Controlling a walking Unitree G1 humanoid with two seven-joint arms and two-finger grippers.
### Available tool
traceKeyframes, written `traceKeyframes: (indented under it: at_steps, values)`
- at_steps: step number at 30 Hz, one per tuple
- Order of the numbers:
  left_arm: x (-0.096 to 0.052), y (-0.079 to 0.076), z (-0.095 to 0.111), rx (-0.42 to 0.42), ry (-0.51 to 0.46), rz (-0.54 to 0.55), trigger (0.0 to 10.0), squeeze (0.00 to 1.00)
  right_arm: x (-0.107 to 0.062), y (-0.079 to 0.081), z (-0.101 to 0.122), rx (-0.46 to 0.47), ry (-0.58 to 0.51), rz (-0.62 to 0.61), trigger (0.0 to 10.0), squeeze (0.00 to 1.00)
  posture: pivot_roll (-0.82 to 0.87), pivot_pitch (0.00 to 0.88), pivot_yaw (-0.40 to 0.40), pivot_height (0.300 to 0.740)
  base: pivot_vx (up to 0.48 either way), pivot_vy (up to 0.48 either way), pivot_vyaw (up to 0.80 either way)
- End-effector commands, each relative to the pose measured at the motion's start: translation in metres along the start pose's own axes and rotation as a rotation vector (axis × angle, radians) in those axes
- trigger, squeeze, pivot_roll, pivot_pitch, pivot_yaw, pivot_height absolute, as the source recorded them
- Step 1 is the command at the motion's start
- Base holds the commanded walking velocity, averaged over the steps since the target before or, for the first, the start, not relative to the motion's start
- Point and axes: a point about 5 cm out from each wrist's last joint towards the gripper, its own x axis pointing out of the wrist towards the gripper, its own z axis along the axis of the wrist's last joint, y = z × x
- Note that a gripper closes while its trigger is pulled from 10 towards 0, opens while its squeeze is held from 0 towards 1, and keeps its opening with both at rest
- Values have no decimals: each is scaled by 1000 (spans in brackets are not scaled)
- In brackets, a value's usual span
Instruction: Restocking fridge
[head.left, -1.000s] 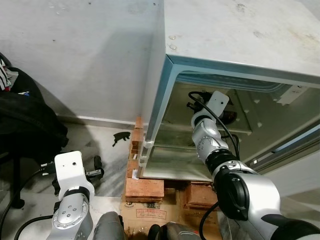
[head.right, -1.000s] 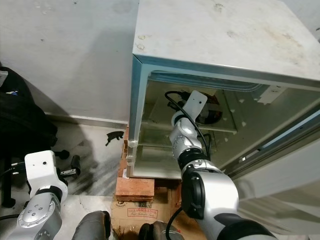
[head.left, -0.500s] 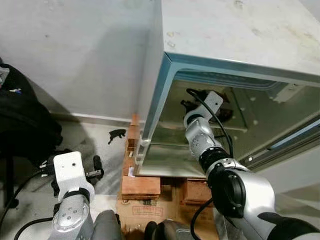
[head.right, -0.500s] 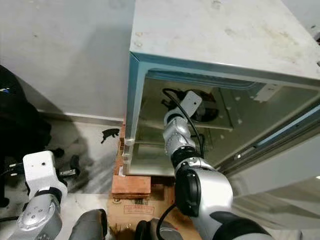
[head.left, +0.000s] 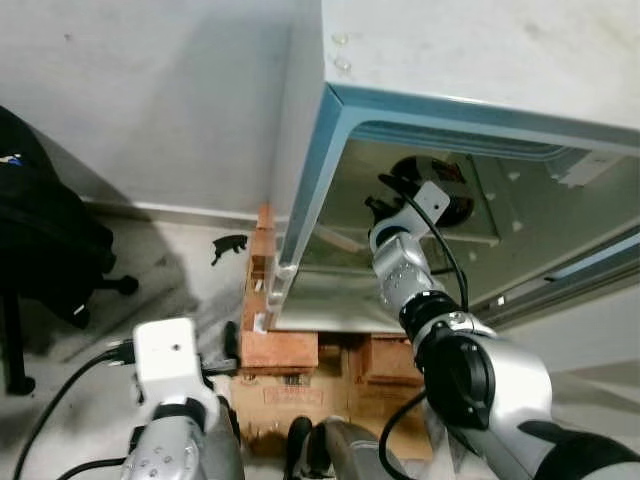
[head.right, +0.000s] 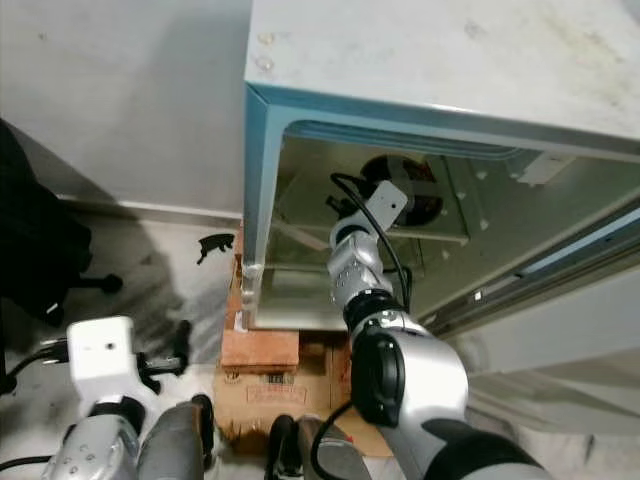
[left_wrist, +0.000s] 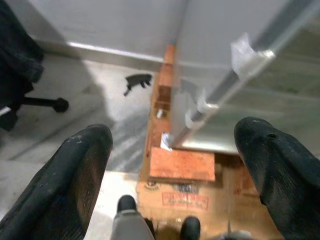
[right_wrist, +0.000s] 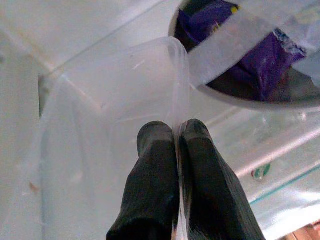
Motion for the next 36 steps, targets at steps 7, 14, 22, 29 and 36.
traceKeyframes:
  at_steps: [7,14,22,29,36]
  values:
    - [-7,3,0,2,11,10,10000,0,1,7,3,99,9,17,10000,1000,337,277,-190,740,0,0,0]
    - [-9,3,-1,12,16,11,10000,0,2,18,9,116,3,66,10000,1000,347,267,-199,740,0,0,0]
    - [5,0,2,12,-1,9,10000,0,3,11,16,-25,-32,143,10000,1000,316,231,-204,740,0,0,0]
    - [15,0,4,12,-23,24,10000,0,4,-1,17,-106,-39,203,10000,1000,299,203,-217,740,0,0,0]
    - [25,-1,7,13,-43,32,10000,0,4,0,22,-216,-56,262,10000,1000,283,167,-222,740,0,0,0]
